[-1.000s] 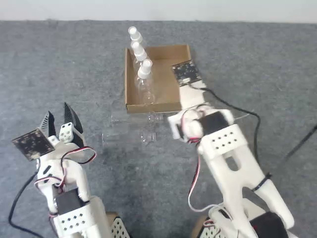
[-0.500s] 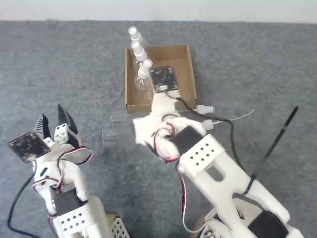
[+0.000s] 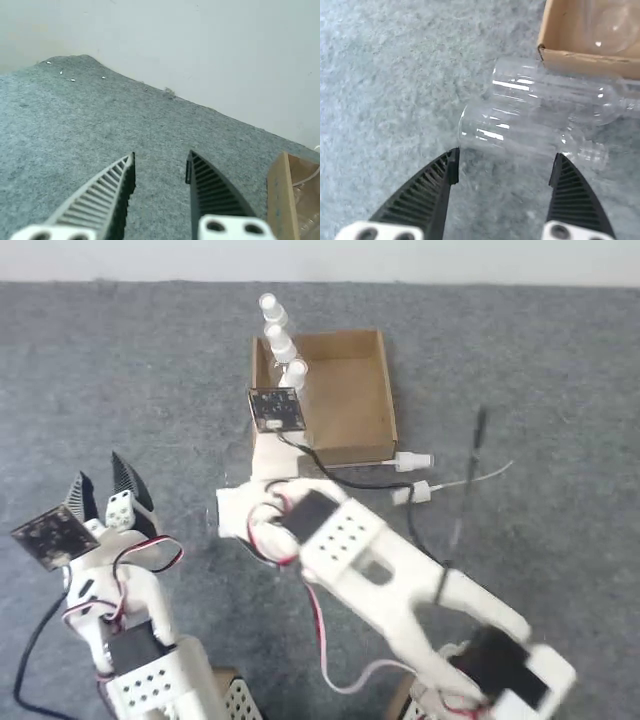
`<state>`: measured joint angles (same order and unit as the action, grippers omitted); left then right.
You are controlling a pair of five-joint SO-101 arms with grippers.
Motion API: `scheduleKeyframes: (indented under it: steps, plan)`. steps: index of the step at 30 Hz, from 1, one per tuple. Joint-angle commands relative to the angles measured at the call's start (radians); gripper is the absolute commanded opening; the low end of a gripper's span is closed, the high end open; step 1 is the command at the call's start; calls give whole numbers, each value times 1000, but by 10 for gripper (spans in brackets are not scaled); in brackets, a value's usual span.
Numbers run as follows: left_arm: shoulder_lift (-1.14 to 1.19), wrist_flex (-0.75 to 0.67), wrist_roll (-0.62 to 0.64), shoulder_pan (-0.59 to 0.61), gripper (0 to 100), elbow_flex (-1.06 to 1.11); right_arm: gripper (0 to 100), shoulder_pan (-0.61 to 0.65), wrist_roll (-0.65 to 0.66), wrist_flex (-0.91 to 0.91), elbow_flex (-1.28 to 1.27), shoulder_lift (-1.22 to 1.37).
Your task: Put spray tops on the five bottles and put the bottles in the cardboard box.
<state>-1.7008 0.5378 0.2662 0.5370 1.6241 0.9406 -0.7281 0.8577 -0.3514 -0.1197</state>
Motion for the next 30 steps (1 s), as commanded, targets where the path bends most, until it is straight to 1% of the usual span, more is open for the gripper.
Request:
scheduleKeyframes:
  steps: [1, 9, 14, 18, 27, 30]
  plan:
    - [-23, -28, -3, 5, 160, -7, 243, 7, -78, -21, 150, 61]
    - [-23, -28, -3, 6, 160, -7, 243, 5, -150, -12, 253, 186]
    - [-23, -28, -3, 6, 160, -7, 243, 7, -150, -12, 255, 225]
    - [-23, -43, 0, 40, 160, -7, 243, 7, -150, -12, 255, 251]
    - [-23, -63, 0, 38, 160, 4, 243, 7, -150, -10, 250, 332]
    - [-23, -63, 0, 38, 160, 4, 245, 7, -150, 59, 255, 341]
